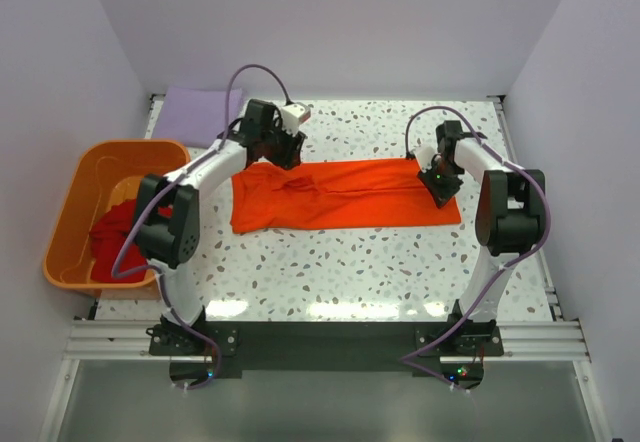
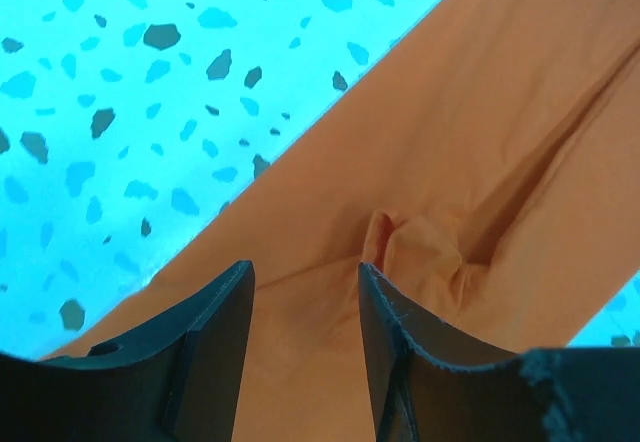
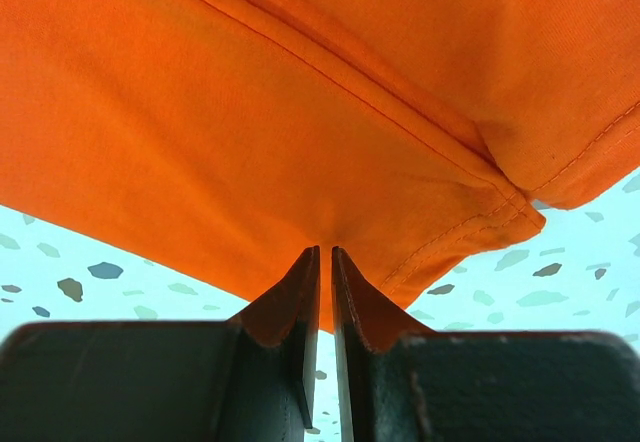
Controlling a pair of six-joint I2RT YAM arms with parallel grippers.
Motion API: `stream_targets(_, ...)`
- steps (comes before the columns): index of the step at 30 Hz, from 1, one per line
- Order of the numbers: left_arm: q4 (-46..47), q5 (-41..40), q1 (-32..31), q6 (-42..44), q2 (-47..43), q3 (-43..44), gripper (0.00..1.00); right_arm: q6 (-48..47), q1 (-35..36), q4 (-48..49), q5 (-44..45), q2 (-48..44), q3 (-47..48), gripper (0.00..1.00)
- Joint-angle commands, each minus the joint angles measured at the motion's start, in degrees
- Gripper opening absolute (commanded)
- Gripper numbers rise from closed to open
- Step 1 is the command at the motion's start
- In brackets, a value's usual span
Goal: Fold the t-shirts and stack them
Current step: Fold the tshirt
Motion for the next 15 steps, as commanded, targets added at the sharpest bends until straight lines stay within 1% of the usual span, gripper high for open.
stream_targets(1,-4.3,1.35,0.91,1.78,-7.2,-4.39,0.49,0.57,-0.05,-0.8,-0.35,-1.51,2.23,0.13)
stream_targets(5,-6.5,2.22,0.91,1.52,-8.17,-10.36,0.44,0.92,-0.05,-0.97,-0.88,-1.68,2.41,0.13)
stream_targets(7,-6.24,2.49,0.74,1.26,-7.65,-11.25,0.42,0.93,-0.14,-0.89,-0.79,-1.6,2.24,0.13)
stream_targets(11,-4.74,2.23,0.21,0.21,-5.36,-11.0,0.42,0.84,-0.14,-0.71,-0.79,-1.51,1.88,0.12)
stream_targets(15,-2.9,2.14,0.12,-1.29,-0.45,-6.87,0.42,0.84,-0.14,-0.89,-0.7,-1.16,2.06,0.12)
